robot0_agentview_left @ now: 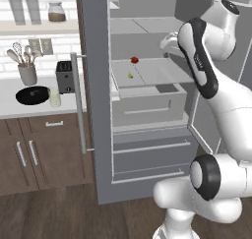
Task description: Grab a lemon wedge from the fridge and one ice cube from the ice bowl, and put them in the glass of lemonade.
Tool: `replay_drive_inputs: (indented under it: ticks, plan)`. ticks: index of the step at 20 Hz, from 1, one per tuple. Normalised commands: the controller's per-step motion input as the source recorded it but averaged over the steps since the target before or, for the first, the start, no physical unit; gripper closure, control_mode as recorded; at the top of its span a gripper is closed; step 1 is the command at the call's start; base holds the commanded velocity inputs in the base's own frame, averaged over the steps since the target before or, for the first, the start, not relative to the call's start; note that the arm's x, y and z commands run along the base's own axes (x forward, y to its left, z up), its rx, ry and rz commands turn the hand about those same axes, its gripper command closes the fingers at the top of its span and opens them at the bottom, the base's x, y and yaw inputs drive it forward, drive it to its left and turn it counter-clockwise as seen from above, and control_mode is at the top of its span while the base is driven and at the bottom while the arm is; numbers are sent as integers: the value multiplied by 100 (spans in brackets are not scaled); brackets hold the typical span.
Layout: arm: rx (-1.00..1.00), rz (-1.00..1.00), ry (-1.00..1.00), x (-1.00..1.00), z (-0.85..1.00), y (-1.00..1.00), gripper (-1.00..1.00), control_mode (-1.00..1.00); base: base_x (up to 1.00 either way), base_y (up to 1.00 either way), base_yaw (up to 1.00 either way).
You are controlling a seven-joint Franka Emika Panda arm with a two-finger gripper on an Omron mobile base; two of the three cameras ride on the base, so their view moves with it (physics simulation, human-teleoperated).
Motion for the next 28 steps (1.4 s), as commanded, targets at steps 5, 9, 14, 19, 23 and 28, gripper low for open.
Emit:
replay_drive_inputs:
  ticks: [5,9,14,19,23,28]
  plan:
    - [-36,-27,21,-37,-30,-29,-100,-100,0,0,0]
    - [-8,-19,0,-99,-50,-13,-100,-100,0,0,0]
    - [0,-12,-6,-100,-12,-1,-100,-100,0,0,0]
    - [0,0,2,-80,-22,9,-100,-100,0,0,0]
    - [0,1,11,-53,-7,3,-100,-100,0,0,0]
    - [0,0,2,-40,-4,-5,-100,-100,0,0,0]
